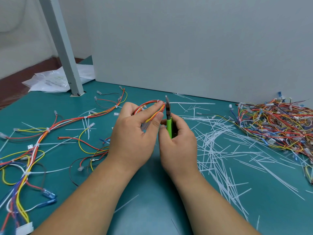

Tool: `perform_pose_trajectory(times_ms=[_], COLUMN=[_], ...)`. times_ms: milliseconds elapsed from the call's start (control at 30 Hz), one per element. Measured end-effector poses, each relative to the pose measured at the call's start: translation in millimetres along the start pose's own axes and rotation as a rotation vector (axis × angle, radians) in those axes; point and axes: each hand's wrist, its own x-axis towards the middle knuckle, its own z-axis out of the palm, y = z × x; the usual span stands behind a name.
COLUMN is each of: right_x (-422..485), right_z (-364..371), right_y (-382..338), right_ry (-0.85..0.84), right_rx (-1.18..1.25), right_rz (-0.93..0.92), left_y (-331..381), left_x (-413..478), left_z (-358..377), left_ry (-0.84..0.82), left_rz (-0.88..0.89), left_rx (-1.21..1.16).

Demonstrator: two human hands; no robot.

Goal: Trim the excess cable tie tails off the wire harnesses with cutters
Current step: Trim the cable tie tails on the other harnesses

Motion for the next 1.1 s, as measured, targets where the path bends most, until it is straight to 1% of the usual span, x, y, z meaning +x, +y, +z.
perform_pose_trajectory(times_ms=[167, 367, 500, 633, 833, 1100], right_x=[1, 2, 3, 5, 4, 5], right_z=[0, 2, 2, 3, 4, 4], right_y=[3, 6, 8, 12, 14, 14], right_ry=[0.023, 0.023, 0.048, 0.072, 0.075, 0.100], right_rx=[0.029, 0.232, 0.221, 0.149, 0.112, 0.135], right_rz=[-0.032, 0.027, 0.012, 0.010, -0.026, 0.001], left_y=[2, 5, 7, 8, 8, 8], left_x=[-1, -3, -3, -3, -3, -4], left_z=[1, 3, 2, 1, 1, 1], left_ry=[-0.002, -0.009, -0.014, -0.012, -0.016, -0.029], left_rz=[0.005, -0.009, -0.013, -0.022, 0.003, -0.002], left_rx=[-0.002, -0.011, -0.011, -0.007, 0.032, 0.038])
